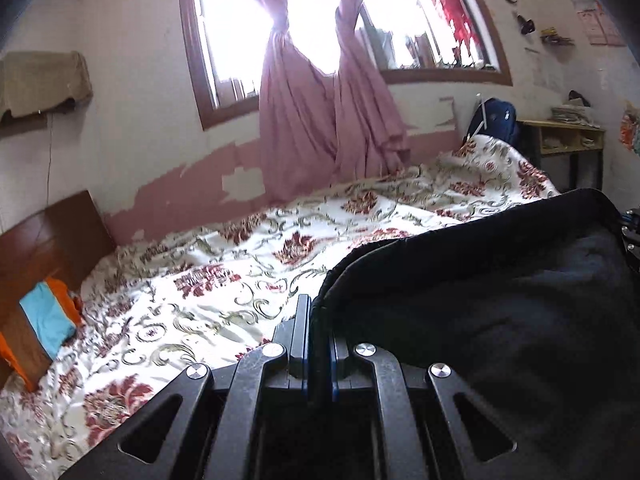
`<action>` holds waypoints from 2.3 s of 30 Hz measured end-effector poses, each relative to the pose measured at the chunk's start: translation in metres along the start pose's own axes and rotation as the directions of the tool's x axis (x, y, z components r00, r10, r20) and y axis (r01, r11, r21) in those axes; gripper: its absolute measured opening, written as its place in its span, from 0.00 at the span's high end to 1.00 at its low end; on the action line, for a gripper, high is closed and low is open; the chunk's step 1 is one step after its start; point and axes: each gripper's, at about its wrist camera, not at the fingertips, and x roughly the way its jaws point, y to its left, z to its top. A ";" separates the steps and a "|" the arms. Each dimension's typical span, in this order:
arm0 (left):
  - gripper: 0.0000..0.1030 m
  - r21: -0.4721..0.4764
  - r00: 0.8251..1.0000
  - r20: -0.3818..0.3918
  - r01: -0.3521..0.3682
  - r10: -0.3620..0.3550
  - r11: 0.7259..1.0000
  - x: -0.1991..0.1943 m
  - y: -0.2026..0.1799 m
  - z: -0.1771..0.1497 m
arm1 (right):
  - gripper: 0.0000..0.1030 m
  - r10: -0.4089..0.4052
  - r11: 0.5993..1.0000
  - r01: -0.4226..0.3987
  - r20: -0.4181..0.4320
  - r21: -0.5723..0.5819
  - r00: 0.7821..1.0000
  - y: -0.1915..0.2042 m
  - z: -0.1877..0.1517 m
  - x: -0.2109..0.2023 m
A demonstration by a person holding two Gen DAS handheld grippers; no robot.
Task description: Fold large clothes
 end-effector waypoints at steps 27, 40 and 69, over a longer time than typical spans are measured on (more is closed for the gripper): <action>0.06 -0.143 0.978 0.061 0.205 -0.198 0.968 -0.076 0.023 -0.021 | 0.22 0.173 0.970 -0.174 0.020 0.167 0.985 -0.021 -0.055 -0.058; 0.05 -0.017 0.978 -0.035 0.205 -0.206 0.979 -0.036 -0.023 -0.069 | 0.14 0.266 0.934 -0.231 -0.098 0.274 0.959 -0.007 -0.101 -0.002; 0.00 -0.184 0.928 -0.194 0.285 -0.319 0.941 0.073 -0.030 -0.076 | 0.01 0.339 0.806 -0.183 -0.184 0.564 0.923 -0.045 -0.169 0.125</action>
